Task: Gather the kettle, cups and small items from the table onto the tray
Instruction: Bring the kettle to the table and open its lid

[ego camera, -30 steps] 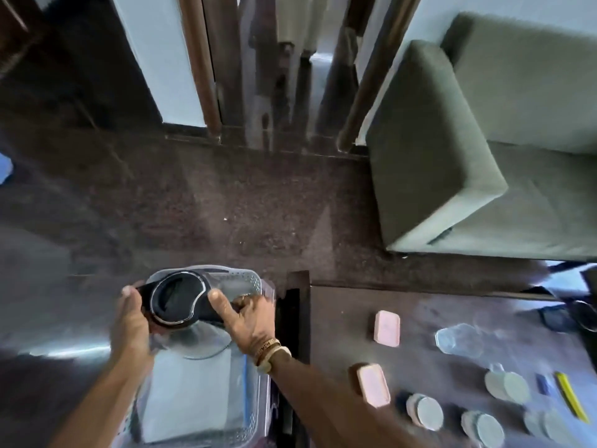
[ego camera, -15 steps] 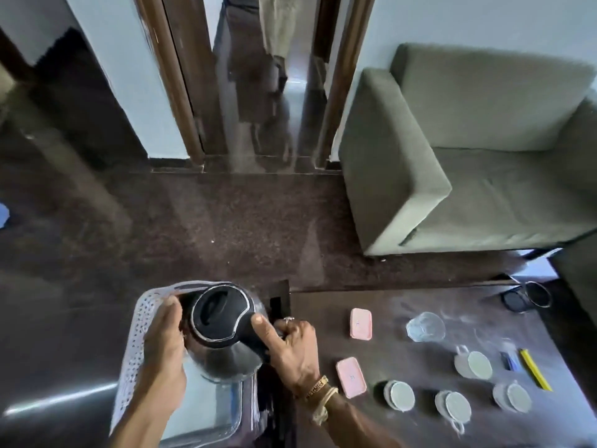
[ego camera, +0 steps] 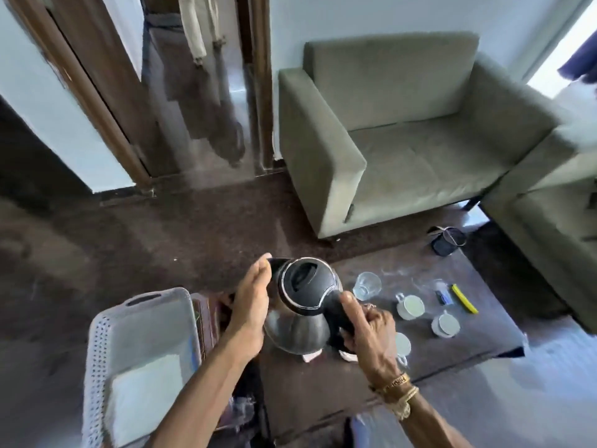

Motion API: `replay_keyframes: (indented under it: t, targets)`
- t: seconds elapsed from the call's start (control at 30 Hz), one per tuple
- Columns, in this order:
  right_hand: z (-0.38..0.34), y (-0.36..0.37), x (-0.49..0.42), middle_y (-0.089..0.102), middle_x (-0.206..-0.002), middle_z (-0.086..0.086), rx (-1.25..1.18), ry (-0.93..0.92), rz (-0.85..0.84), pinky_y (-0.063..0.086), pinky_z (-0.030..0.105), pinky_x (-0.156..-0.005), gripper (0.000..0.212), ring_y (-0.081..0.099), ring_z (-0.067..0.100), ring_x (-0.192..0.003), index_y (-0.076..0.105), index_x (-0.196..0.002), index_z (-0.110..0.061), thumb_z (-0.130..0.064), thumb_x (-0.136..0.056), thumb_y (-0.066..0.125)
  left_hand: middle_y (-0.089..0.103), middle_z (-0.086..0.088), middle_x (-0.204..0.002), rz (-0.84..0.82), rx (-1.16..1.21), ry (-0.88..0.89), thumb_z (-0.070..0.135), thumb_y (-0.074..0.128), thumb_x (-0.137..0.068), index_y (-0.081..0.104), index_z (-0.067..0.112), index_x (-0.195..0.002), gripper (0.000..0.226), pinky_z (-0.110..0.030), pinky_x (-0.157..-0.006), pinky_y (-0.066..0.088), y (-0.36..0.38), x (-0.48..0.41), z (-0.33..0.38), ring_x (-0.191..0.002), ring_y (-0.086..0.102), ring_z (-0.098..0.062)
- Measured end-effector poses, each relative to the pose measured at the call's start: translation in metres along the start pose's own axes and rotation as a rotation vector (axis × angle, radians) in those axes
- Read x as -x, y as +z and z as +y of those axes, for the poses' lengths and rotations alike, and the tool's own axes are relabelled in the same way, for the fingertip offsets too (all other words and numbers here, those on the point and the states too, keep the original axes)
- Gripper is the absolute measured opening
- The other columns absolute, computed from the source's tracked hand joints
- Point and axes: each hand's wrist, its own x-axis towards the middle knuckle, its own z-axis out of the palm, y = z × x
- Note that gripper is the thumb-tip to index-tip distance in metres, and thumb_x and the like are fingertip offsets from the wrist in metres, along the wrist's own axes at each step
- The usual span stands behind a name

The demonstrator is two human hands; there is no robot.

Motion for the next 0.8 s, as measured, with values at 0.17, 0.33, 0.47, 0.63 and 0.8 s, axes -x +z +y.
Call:
replay_keyframes:
  t: [0.17, 0.33, 0.47, 0.63, 0.8]
  targets:
    - [0.032, -0.073, -0.012, 0.048, -0.052, 0.015, 0.008, 0.08, 0.044, 0.043, 0.037, -0.055, 0.079, 0.047, 0.013, -0.055, 0.044, -0.049, -0.01, -0.085, -0.074, 0.046, 0.074, 0.005, -0.106, -0.096, -0.006, -0.063, 0.031, 0.056, -0.1, 0.074, 0.033, -0.099, 0.018, -0.036, -0.093, 0.05, 0.082, 0.01, -0.01, -0.101, 0.066, -0.017]
    - [0.059, -0.138, -0.032, 0.043, -0.043, 0.01, -0.094, 0.108, 0.104, 0.036, 0.024, -0.044, 0.086, 0.041, 0.014, -0.043, 0.037, -0.052, 0.007, -0.075, -0.076, 0.054, 0.07, 0.008, -0.094, -0.141, -0.049, -0.127, 0.026, 0.05, -0.103, 0.07, 0.025, -0.11, 0.02, -0.021, -0.063, 0.048, 0.16, 0.011, -0.03, -0.08, 0.062, -0.006]
    - [0.078, -0.183, -0.047, 0.044, -0.042, 0.01, -0.101, 0.154, 0.068, 0.035, 0.022, -0.043, 0.088, 0.041, 0.014, -0.042, 0.04, -0.052, 0.011, -0.072, -0.076, 0.055, 0.068, 0.002, -0.096, -0.158, -0.082, -0.162, 0.024, 0.048, -0.104, 0.064, 0.021, -0.126, 0.027, -0.012, -0.05, 0.046, 0.213, 0.015, -0.044, -0.067, 0.063, -0.001]
    - [0.099, -0.223, -0.069, 0.041, -0.042, -0.001, -0.033, 0.191, 0.051, 0.034, 0.027, -0.047, 0.07, 0.038, 0.012, -0.043, 0.039, -0.044, -0.014, -0.073, -0.072, 0.064, 0.068, 0.002, -0.106, -0.175, -0.122, -0.181, 0.019, 0.054, -0.101, 0.058, 0.02, -0.138, 0.037, -0.02, -0.07, 0.045, 0.259, 0.011, -0.065, -0.081, 0.06, -0.005]
    - [0.111, -0.243, -0.075, 0.041, -0.04, -0.001, 0.044, 0.175, 0.119, 0.043, 0.046, -0.051, 0.07, 0.04, 0.016, -0.046, 0.048, -0.045, -0.013, -0.076, -0.074, 0.06, 0.044, 0.0, -0.154, -0.173, -0.259, 0.022, 0.024, 0.051, -0.104, 0.043, 0.017, -0.149, 0.047, -0.006, -0.101, 0.036, 0.285, 0.029, -0.08, -0.137, 0.042, -0.005]
